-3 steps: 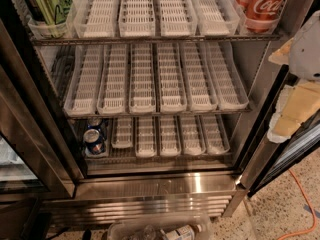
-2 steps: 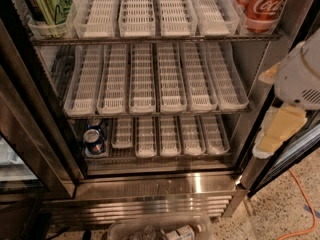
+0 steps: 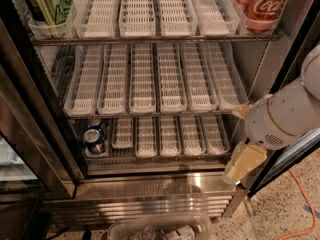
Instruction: Pick pepsi can from bottom shelf of fridge
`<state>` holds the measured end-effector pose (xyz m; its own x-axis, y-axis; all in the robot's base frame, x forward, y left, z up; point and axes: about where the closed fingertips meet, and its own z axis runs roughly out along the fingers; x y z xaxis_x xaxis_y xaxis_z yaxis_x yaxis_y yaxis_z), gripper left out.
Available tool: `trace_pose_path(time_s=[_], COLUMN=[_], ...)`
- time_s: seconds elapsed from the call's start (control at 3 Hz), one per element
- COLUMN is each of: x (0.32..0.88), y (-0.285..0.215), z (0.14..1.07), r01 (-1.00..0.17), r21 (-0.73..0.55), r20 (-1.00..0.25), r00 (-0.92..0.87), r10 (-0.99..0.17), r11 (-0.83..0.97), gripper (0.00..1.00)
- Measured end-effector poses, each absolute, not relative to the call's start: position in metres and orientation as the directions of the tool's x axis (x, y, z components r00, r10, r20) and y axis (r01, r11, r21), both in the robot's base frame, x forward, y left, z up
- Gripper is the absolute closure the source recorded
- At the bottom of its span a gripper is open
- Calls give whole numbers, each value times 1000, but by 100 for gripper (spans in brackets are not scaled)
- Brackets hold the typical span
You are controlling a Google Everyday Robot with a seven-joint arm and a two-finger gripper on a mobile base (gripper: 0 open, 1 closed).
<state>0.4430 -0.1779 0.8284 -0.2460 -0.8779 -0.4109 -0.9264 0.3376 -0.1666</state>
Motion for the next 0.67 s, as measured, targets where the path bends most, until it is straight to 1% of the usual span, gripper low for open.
trace_pose_path(time_s=[0.67], x=[443], y=[-174], z=[824], r01=[-922], r21=[-153], r20=[-440], r00=[-259], r10=[-860], r11=[356], gripper=[0])
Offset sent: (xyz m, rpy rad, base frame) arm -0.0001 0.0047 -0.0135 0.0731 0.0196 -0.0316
